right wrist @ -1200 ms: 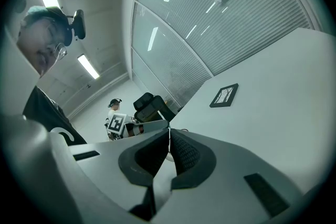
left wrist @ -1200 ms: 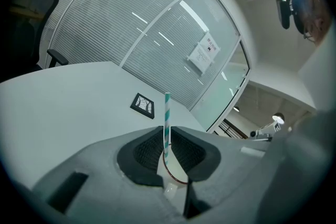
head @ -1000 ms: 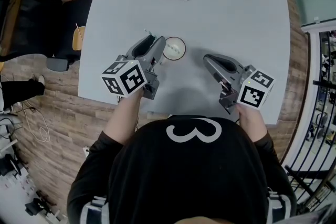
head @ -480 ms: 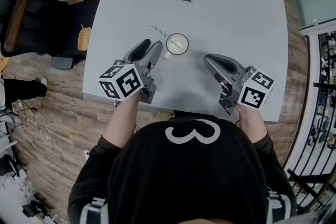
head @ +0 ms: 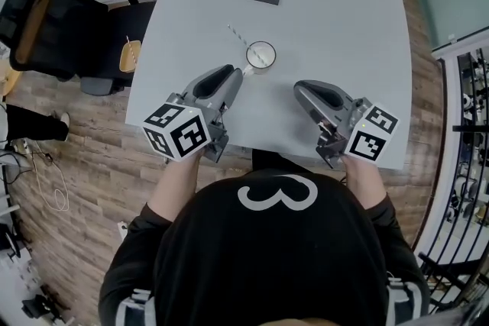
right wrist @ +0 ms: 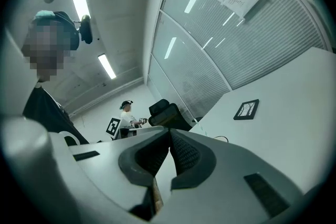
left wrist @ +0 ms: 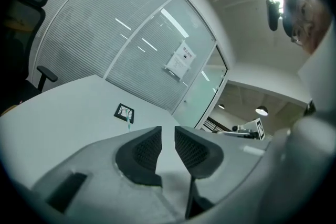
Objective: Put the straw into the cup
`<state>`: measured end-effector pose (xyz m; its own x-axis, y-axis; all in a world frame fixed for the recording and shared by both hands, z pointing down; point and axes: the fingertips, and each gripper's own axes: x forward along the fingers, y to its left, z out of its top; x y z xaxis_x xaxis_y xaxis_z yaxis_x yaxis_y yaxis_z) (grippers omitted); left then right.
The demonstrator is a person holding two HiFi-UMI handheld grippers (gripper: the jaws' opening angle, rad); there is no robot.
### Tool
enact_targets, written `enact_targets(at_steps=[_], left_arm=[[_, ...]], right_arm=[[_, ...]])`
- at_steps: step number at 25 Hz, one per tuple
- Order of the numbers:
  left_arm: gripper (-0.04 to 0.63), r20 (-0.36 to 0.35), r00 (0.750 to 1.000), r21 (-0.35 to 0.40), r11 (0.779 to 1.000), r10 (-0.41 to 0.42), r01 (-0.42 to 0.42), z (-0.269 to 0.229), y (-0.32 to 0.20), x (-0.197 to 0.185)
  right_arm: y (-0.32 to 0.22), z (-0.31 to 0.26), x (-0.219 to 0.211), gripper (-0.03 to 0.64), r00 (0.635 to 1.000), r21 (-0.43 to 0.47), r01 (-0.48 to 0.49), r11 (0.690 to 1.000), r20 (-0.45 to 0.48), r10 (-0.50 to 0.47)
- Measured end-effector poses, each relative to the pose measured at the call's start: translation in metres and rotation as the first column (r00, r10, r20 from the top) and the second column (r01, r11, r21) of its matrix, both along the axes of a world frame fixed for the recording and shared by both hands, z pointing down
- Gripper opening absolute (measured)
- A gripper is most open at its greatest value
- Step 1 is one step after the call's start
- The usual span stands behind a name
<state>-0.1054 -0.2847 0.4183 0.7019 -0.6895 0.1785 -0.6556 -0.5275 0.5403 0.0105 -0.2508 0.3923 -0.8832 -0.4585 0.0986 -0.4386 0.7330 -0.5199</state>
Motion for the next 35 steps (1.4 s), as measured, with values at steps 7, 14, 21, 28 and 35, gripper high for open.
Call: enact_targets(at_steps=[7,14,21,28,35], left_arm=[[0.038,0.01,0.996,0.087,0.992,0.09,-0.091,-0.041,0.046,0.014],[0.026,0.047,0.987,0.179,0.971,0.152,-0.158,-0.071,0.087,0.021],[0.025,0.064,0.98,0.21,0.957,0.189,-0.198,-0.081,0.115,0.027],[0.025,0.075,0.978,0.227,0.952,0.196,-0.208,-0.086,0.128,0.025],[0.025,0.074,0.977,0.23,0.95,0.202,-0.213,-0.092,0.131,0.022]], right_arm=[[0.032,-0.034,-0.01,0.015,1.0,0.07,0.016,0.997,0.02,-0.018],[0.065,-0.055,-0.017,0.015,0.999,0.136,0.016,0.991,0.031,-0.02],[0.094,-0.065,-0.024,0.014,0.999,0.174,0.02,0.985,0.027,-0.025],[0.106,-0.069,-0.026,0.014,1.0,0.187,0.004,0.982,0.02,-0.008],[0.109,-0.075,-0.029,0.014,1.0,0.194,-0.009,0.981,0.01,0.007]])
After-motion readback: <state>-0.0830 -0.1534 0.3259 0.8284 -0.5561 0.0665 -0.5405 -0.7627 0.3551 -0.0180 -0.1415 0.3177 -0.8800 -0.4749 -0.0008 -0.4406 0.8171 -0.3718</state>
